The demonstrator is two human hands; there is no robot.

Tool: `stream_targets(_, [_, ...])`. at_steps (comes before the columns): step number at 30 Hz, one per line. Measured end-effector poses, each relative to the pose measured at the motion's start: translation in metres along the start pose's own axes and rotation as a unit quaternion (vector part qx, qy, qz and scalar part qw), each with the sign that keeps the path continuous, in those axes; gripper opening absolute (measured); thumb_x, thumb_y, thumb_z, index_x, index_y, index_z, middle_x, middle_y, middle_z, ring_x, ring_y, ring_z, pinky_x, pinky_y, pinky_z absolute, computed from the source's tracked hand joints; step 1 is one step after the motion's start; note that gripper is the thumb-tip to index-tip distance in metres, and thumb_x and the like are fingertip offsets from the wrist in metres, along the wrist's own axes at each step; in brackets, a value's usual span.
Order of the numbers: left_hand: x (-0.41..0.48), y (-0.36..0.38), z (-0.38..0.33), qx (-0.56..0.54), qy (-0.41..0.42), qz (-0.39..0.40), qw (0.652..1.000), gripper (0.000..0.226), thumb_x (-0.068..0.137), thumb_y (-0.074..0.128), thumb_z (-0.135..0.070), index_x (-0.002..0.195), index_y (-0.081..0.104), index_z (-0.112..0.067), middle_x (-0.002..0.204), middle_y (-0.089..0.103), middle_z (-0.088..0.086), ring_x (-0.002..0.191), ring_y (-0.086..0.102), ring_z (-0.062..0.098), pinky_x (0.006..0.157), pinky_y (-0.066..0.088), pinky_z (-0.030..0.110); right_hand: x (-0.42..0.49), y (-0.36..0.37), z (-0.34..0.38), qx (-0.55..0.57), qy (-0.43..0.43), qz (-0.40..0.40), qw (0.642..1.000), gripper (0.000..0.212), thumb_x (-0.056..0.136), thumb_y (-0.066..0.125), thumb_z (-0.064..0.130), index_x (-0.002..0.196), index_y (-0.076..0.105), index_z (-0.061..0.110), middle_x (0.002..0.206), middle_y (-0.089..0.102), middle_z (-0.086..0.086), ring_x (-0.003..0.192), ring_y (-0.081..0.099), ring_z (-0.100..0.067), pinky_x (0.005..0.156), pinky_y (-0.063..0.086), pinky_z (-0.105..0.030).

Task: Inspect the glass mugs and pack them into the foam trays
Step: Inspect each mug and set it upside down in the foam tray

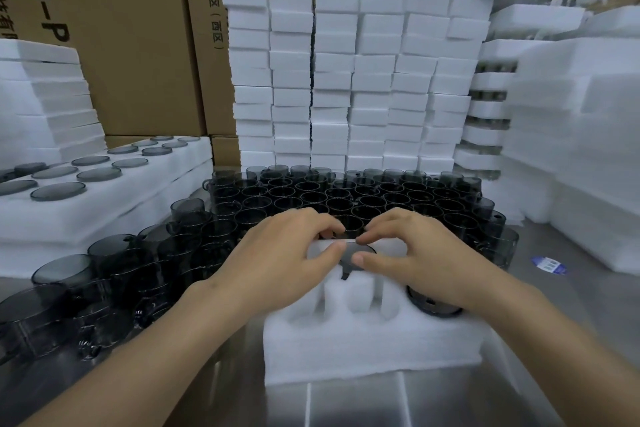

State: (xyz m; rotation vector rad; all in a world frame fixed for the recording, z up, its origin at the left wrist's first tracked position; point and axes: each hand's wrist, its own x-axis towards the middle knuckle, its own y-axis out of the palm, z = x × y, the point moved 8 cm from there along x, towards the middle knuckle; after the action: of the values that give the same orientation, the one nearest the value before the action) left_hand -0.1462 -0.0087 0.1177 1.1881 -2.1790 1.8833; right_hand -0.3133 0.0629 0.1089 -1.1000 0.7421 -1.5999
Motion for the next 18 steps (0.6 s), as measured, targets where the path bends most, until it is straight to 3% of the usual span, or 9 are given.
stream_targets(2, [0.0,0.003,0.001,0.007,-0.004,0.014,1.0,0.033,0.104,0.048,-0.061,0.126,0.068,-0.045,0.118,0.063,-0.028,0.115,0.055,-0.004,0.099,0.052,0.036,0.0,-0.007,-0.005,0.008,0.007,-0.035,0.999,0.062,0.078,0.053,0.087,0.115,0.076,0.044,0.121,0.06,0.028,0.118,0.056,0.004,0.105,0.049,-0.034])
stream_targets(6, [-0.001,0.003,0.004,-0.012,-0.009,0.028,1.0,0.027,0.104,0.052,-0.059,0.12,0.071,-0.047,0.116,0.065,-0.029,0.114,0.057,-0.005,0.099,0.053,0.039,-0.001,-0.03,-0.029,0.007,0.05,-0.12,0.992,0.045,0.086,0.054,0.074,0.106,0.077,0.042,0.105,0.066,0.027,0.104,0.062,0.004,0.094,0.055,-0.035])
stream_targets(9, [0.0,-0.019,0.009,-0.045,-0.023,0.01,0.999,0.022,0.104,0.057,-0.051,0.116,0.074,-0.048,0.115,0.069,-0.031,0.111,0.061,-0.01,0.101,0.055,0.037,-0.003,-0.025,-0.042,0.029,0.063,-0.08,0.994,0.035,0.09,0.058,0.07,0.102,0.077,0.043,0.098,0.072,0.026,0.094,0.063,0.01,0.085,0.052,-0.027])
stream_targets(12, [-0.008,-0.089,0.024,-0.159,-0.074,-0.12,0.977,0.018,0.105,0.063,-0.038,0.107,0.079,-0.045,0.108,0.076,-0.027,0.106,0.067,-0.009,0.105,0.054,0.035,-0.005,-0.013,-0.046,0.088,0.064,0.006,0.994,0.021,0.092,0.069,0.062,0.102,0.078,0.046,0.101,0.074,0.03,0.096,0.066,0.007,0.087,0.051,-0.026])
stream_targets(14, [-0.028,-0.138,0.037,-0.186,-0.091,-0.189,0.96,0.018,0.106,0.066,-0.032,0.105,0.081,-0.041,0.103,0.079,-0.019,0.102,0.072,0.003,0.103,0.056,0.04,-0.005,-0.013,-0.05,0.103,0.067,0.015,0.992,0.015,0.092,0.074,0.056,0.101,0.079,0.045,0.099,0.075,0.03,0.095,0.068,0.003,0.087,0.051,-0.027])
stream_targets(16, [-0.057,-0.17,0.047,-0.155,-0.092,-0.202,0.963,0.011,0.101,0.07,-0.041,0.103,0.08,-0.043,0.101,0.079,-0.016,0.097,0.073,0.008,0.093,0.057,0.04,-0.002,-0.012,-0.055,0.089,0.065,0.011,0.994,0.008,0.093,0.075,0.049,0.097,0.079,0.043,0.086,0.072,0.033,0.083,0.066,0.005,0.077,0.047,-0.025])
stream_targets(18, [-0.086,-0.176,0.055,-0.128,-0.101,-0.171,0.972,0.008,0.097,0.074,-0.05,0.102,0.079,-0.045,0.102,0.077,-0.018,0.092,0.07,-0.001,0.083,0.054,0.031,-0.001,-0.013,-0.06,0.075,0.071,0.004,0.995,0.002,0.095,0.076,0.042,0.095,0.078,0.042,0.077,0.069,0.033,0.073,0.063,0.009,0.07,0.043,-0.024])
